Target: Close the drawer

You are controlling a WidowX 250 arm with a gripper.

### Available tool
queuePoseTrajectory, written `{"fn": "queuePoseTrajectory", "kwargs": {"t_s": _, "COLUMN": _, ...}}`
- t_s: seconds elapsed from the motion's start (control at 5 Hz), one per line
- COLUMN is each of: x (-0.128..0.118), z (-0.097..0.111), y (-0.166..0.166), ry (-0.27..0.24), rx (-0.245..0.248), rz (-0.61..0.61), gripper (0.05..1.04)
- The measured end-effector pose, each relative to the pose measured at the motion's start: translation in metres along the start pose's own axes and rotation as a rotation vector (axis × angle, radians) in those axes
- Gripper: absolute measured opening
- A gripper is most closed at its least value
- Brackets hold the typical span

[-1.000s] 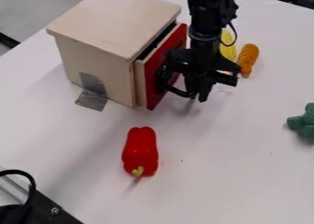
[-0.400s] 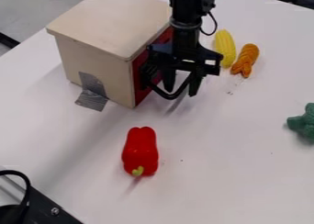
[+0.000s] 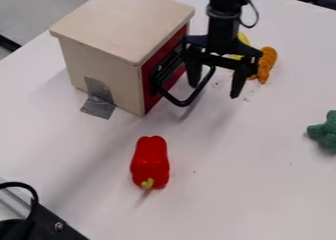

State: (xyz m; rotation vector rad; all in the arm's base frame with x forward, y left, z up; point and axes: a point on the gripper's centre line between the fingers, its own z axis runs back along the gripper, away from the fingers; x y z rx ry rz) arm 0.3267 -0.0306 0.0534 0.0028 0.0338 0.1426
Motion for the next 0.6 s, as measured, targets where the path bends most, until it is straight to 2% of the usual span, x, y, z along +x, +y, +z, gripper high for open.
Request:
{"fn": "queuePoseTrajectory", "kwargs": {"t_s": 0.2, "x": 0.005, "z": 0.011, "y": -0.021, "ry": -0.032, "rx": 0.009, "rz": -0.075, "gripper": 1.0}}
{"fn": "queuePoseTrajectory", "kwargs": {"t_s": 0.4, "x": 0.004, "z": 0.021, "y": -0.04, "ry": -0.036, "rx": 0.005, "rz": -0.103, "gripper": 1.0}}
{"fn": "queuePoseTrajectory", "kwargs": {"t_s": 0.6, "x": -0.001, "z": 0.029, "y": -0.043, "ry": -0.018, "rx": -0.011, "rz": -0.078, "gripper": 1.0}}
